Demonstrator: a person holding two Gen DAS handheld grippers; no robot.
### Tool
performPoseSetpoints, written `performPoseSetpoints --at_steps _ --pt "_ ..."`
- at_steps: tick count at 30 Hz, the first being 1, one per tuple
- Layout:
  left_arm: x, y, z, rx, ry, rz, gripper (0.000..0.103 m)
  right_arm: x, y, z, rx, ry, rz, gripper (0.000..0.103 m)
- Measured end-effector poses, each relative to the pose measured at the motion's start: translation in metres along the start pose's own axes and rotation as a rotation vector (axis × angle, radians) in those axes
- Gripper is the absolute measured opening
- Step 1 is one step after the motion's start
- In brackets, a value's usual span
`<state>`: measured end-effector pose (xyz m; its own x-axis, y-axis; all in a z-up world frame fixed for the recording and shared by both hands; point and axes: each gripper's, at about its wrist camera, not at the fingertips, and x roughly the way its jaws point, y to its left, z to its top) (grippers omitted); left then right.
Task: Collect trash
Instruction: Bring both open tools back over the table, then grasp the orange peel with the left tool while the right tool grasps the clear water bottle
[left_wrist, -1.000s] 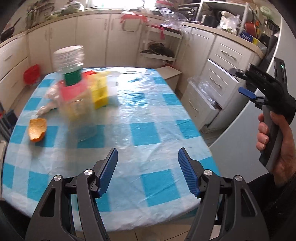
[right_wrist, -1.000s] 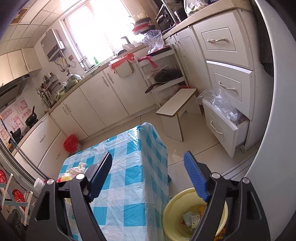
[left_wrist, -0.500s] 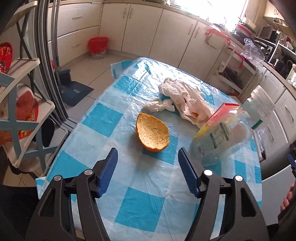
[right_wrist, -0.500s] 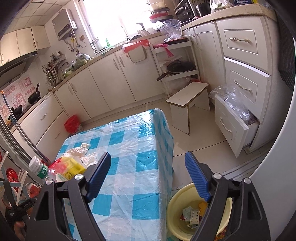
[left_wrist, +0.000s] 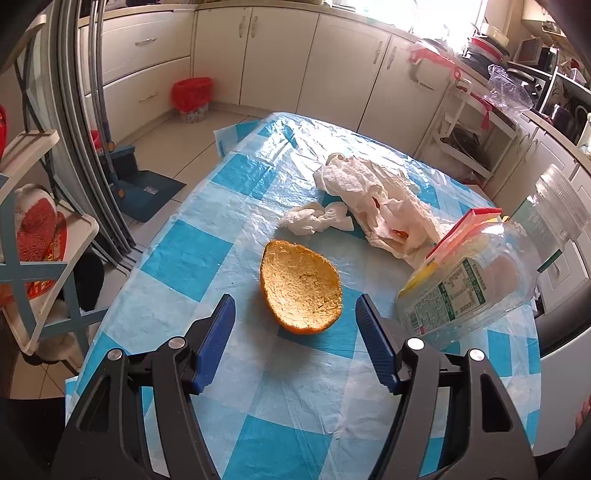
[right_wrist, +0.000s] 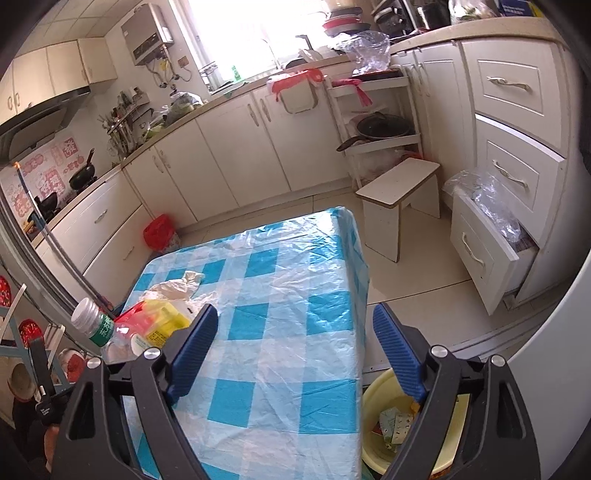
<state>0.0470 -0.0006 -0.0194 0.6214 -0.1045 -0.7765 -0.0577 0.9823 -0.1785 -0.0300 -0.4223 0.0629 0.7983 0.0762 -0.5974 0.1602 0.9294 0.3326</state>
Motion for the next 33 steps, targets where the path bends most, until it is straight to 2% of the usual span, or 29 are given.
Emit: performPoseSetpoints --at_steps 9,13,19,25,29,31,33 --pt "-0.004 0.011 0.001 -0.016 -0.016 0.001 0.064 0.033 0.083 -0.024 -0.253 0.101 0.095 0.085" --pt "-0.005 0.018 0.001 -0.035 -0.017 -0.002 0.069 0.041 0.112 -0.034 -0.332 0.114 0.137 0.085" --pt "-0.001 0.025 0.003 -0.057 -0.01 -0.019 0.07 0.05 0.148 -0.05 -0.429 0.129 0.211 0.087" --pt "0.006 0.031 0.008 -0.081 -0.004 -0.028 0.07 0.069 0.161 -0.058 -0.477 0.172 0.229 0.087" --pt "0.011 0.03 0.011 -0.077 -0.002 -0.032 0.07 0.061 0.154 -0.046 -0.461 0.112 0.249 0.088" --pt "0.014 0.028 0.012 -0.068 0.0 -0.027 0.07 0.059 0.147 -0.04 -0.454 0.086 0.221 0.089" --pt "0.017 0.027 0.014 -0.065 0.003 -0.031 0.07 0.064 0.137 -0.038 -0.429 0.097 0.199 0.089"
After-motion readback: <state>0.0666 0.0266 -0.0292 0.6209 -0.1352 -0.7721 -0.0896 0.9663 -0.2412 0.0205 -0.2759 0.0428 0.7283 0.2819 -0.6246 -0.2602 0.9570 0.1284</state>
